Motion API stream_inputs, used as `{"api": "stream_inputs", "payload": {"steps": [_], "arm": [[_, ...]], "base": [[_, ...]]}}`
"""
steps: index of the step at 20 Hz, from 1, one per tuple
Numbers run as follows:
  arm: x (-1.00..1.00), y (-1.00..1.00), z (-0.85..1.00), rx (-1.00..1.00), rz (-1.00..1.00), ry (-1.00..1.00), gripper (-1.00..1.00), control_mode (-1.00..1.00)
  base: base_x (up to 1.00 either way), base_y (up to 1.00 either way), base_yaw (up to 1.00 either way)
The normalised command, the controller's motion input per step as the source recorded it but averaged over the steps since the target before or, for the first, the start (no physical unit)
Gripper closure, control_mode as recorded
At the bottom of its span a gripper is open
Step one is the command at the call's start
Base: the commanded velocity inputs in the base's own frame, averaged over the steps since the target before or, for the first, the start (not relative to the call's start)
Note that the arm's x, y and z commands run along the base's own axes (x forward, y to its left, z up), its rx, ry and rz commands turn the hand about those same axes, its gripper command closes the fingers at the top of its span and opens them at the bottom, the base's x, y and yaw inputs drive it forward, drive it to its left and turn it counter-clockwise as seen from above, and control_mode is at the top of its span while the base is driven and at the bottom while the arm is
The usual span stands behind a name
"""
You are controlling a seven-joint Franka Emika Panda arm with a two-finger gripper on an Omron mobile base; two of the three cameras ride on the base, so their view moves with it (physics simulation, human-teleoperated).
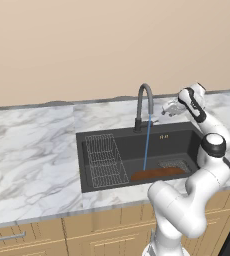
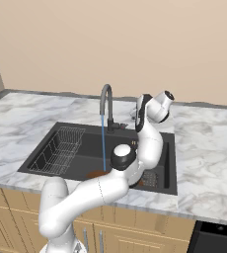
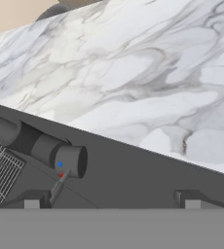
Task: Turn on the sink faucet with hot water and rinse the cutting board for ten seconds, then turn off the faucet. Push the cutting board to reach the water if necessary.
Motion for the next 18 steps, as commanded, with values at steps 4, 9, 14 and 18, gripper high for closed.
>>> {"api": "stream_inputs", "payload": {"steps": [4,9,14,18], "arm": [[0.00,-0.01,-0.10,0.00,0.00,0.00,-1.00,-1.00],[-0.04,-0.01,-0.07,0.00,0.00,0.00,-1.00,-1.00],[-0.07,0.00,-0.15,0.00,0.00,-0.02,-1.00,-1.00],[-0.02,0.00,-0.08,0.00,-0.02,-0.01,-1.00,-1.00]], "base": [[0.00,0.00,0.00],[0.00,0.00,0.00],[0.00,0.00,0.00],[0.00,0.00,0.00]]}}
